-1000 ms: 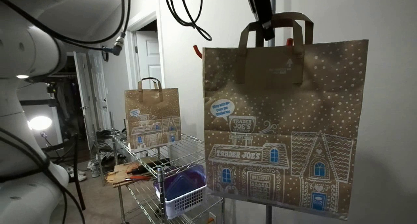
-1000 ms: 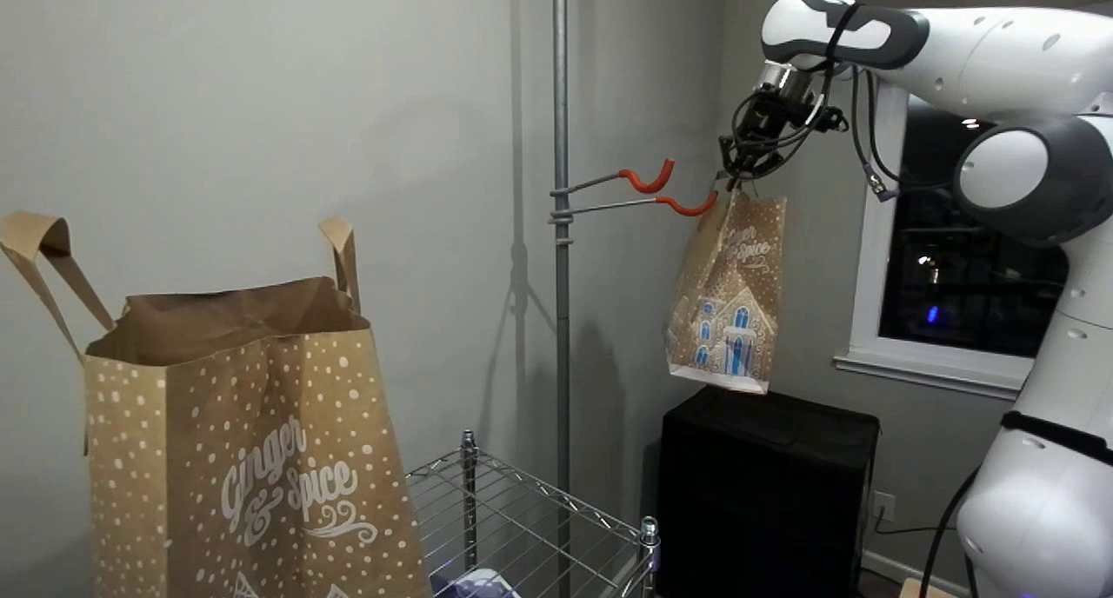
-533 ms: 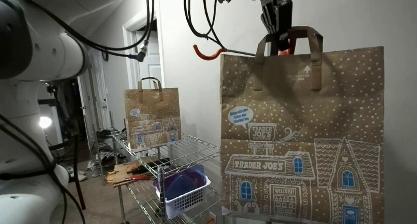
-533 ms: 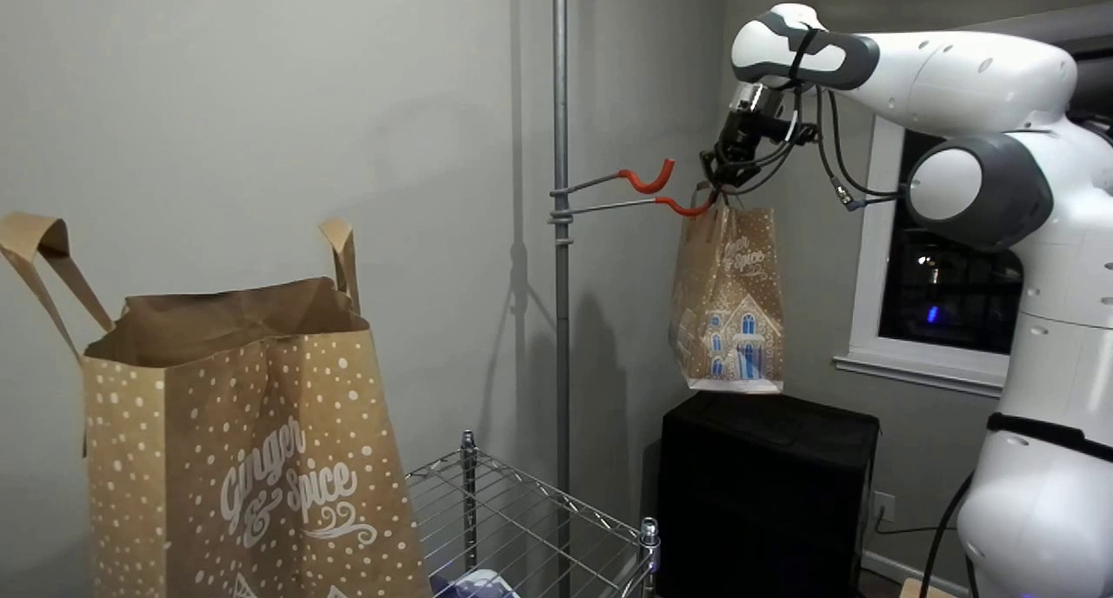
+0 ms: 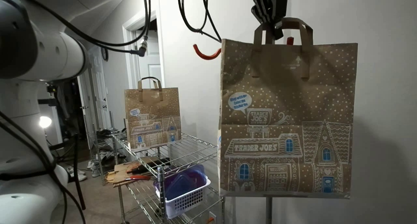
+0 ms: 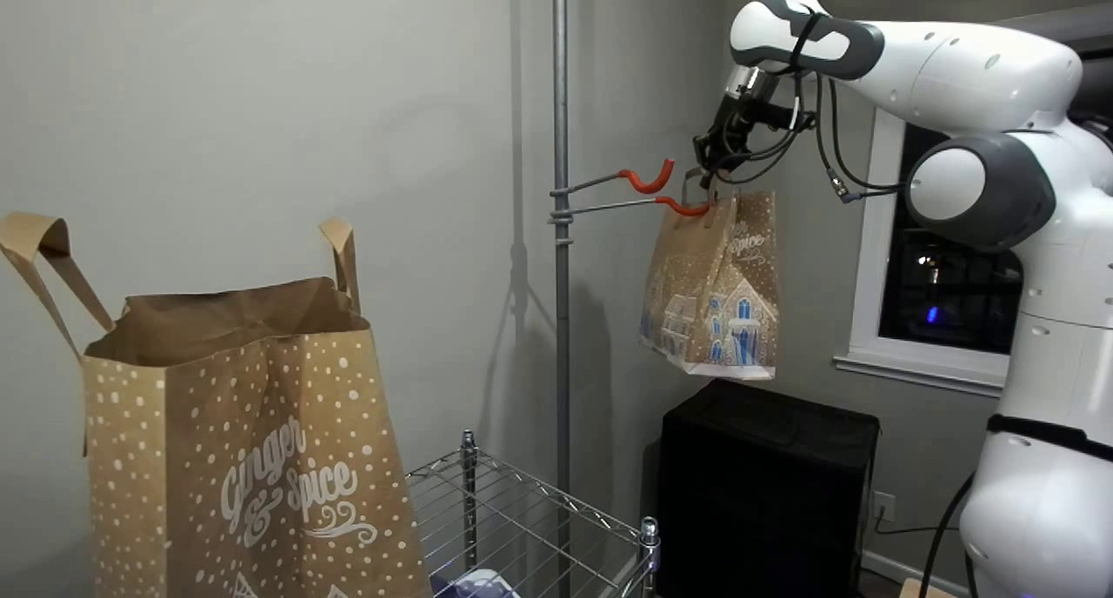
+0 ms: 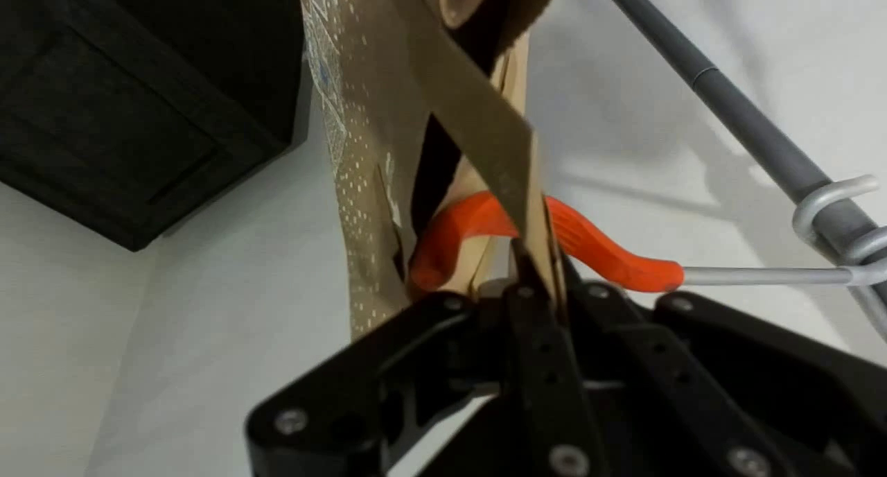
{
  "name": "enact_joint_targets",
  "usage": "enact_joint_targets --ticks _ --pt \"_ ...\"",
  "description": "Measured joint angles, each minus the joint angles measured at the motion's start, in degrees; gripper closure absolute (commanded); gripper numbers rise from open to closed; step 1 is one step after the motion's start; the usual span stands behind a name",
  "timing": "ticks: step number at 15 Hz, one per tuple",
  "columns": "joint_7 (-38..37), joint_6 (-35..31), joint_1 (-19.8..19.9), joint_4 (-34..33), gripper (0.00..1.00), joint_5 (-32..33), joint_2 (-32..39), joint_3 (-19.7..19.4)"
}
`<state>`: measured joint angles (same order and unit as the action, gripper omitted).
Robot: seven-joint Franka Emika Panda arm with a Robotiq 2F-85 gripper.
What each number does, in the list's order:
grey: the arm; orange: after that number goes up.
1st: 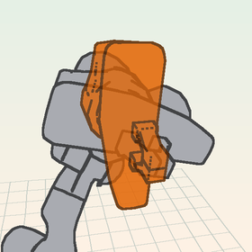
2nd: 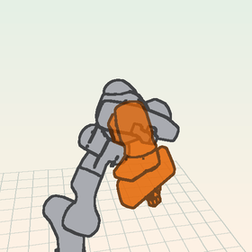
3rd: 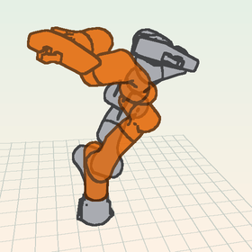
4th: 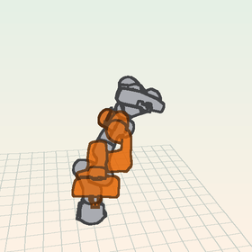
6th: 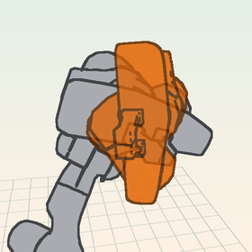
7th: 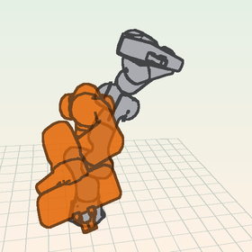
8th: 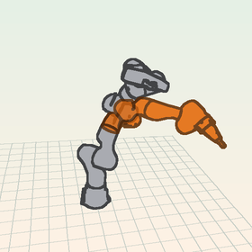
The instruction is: Hang the paper bags on the rack
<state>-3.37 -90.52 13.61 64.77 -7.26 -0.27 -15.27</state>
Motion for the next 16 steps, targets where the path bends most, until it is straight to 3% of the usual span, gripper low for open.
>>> enact_joint_targets --ticks 7,8,9,16 --pt "3.2 0.4 -1.9 0.1 0.96 0.7 0.1 1.4" --pt "3.5 0.4 -2.1 0.2 0.71 1.1 0.1 1.5" --pt "3.8 0.5 -2.2 0.4 0.7 1.5 0.1 1.6" --pt "4.3 1.0 -2.6 1.5 0.27 3.7 0.1 1.8"
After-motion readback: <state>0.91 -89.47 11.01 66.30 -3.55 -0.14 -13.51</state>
